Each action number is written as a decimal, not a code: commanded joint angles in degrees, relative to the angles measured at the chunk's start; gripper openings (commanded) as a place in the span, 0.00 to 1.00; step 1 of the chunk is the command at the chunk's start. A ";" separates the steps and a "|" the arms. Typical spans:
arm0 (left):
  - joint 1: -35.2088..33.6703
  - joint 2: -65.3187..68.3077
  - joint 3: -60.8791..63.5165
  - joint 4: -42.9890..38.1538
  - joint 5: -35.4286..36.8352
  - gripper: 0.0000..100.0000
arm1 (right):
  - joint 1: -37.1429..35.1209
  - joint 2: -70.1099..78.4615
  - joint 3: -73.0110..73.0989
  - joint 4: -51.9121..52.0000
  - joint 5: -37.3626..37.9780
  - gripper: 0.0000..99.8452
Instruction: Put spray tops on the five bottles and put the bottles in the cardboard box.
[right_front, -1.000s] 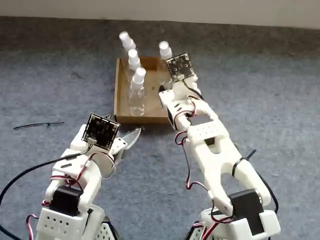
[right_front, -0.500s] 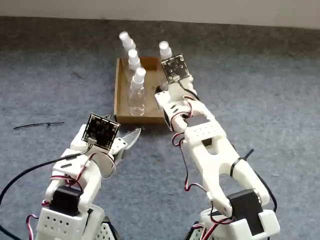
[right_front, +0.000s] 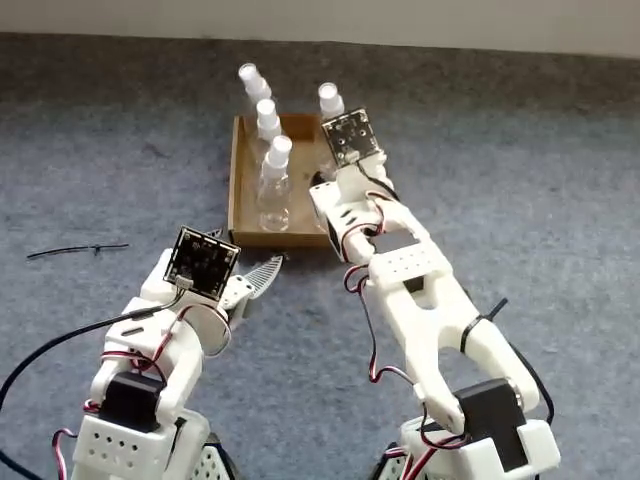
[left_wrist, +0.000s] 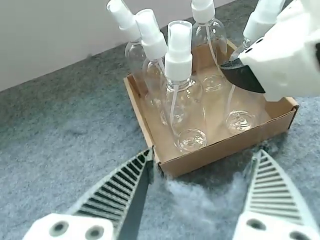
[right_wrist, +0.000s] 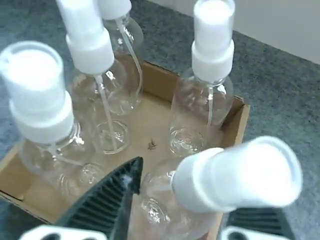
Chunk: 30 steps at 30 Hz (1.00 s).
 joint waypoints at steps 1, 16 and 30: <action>-0.57 -0.48 -0.22 -1.32 0.09 0.28 | -0.31 -0.84 -7.52 4.44 0.18 0.23; -0.48 -0.40 -0.22 -1.32 0.09 0.28 | -0.31 -0.75 -28.35 21.14 0.18 0.23; -0.57 -0.40 -0.13 -1.32 0.09 0.28 | -0.31 -0.92 -46.11 45.58 0.44 0.18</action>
